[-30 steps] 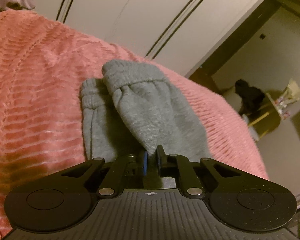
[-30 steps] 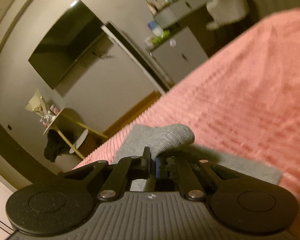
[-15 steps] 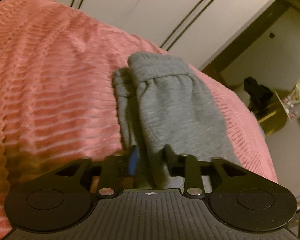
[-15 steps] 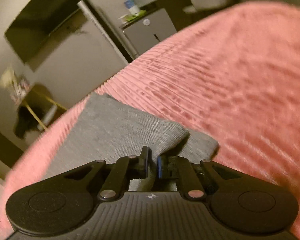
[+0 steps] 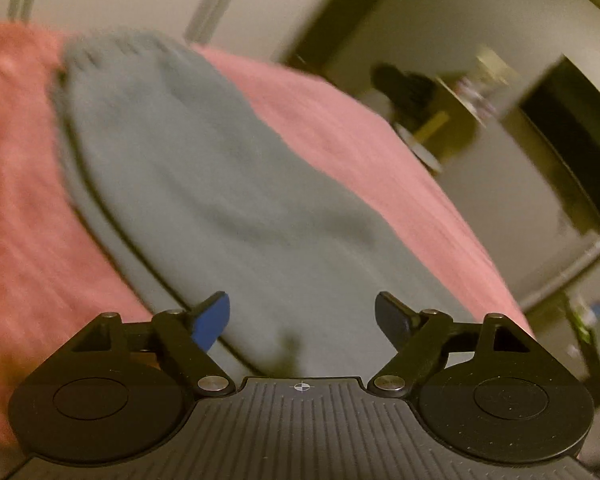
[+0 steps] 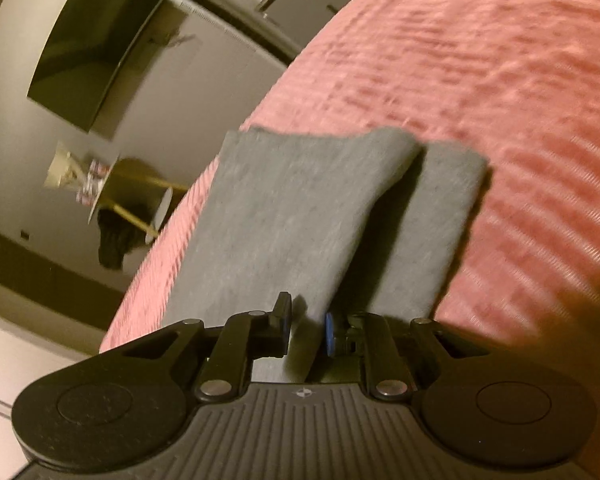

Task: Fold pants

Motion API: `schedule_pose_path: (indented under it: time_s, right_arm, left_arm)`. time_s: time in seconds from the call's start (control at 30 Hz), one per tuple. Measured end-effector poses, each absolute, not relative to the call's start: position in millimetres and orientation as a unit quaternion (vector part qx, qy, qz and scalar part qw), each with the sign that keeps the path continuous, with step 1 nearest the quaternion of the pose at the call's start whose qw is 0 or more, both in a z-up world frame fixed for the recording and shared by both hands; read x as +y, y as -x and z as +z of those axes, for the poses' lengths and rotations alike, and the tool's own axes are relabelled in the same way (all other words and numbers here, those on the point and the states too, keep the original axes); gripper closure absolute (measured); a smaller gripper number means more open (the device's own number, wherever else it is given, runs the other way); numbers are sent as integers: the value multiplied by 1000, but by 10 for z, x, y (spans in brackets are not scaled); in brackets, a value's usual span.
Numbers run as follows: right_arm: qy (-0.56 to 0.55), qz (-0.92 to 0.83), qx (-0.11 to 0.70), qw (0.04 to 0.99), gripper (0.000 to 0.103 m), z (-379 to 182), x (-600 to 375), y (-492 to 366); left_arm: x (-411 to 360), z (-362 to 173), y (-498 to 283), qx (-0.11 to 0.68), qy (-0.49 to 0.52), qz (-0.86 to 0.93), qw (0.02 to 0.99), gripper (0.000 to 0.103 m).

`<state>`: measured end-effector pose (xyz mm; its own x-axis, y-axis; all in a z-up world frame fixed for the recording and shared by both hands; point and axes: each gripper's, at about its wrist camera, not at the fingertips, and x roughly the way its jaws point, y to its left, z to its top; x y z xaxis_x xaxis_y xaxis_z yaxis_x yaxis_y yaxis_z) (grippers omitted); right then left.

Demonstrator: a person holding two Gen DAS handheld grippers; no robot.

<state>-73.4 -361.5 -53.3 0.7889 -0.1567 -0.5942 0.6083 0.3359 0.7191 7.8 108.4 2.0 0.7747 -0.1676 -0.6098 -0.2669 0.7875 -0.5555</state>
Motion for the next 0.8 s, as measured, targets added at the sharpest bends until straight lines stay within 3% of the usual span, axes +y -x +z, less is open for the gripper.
schedule_pose_path:
  time_s: [0.17, 0.4, 0.73, 0.8]
  right_arm:
    - [-534, -210, 226, 787, 84, -548, -3565, 693]
    - [-514, -194, 244, 799, 85, -514, -3405, 582]
    - [-518, -162, 265, 797, 85, -519, -3274, 501]
    - [-526, -160, 261, 794, 85, -528, -3275, 507]
  left_arm:
    - [658, -193, -62, 377, 329, -26, 865, 18]
    - [516, -273, -84, 375, 311, -48, 872, 20]
    - [679, -444, -112, 368, 391, -49, 842, 32]
    - [732, -493, -135, 368, 413, -47, 832, 40]
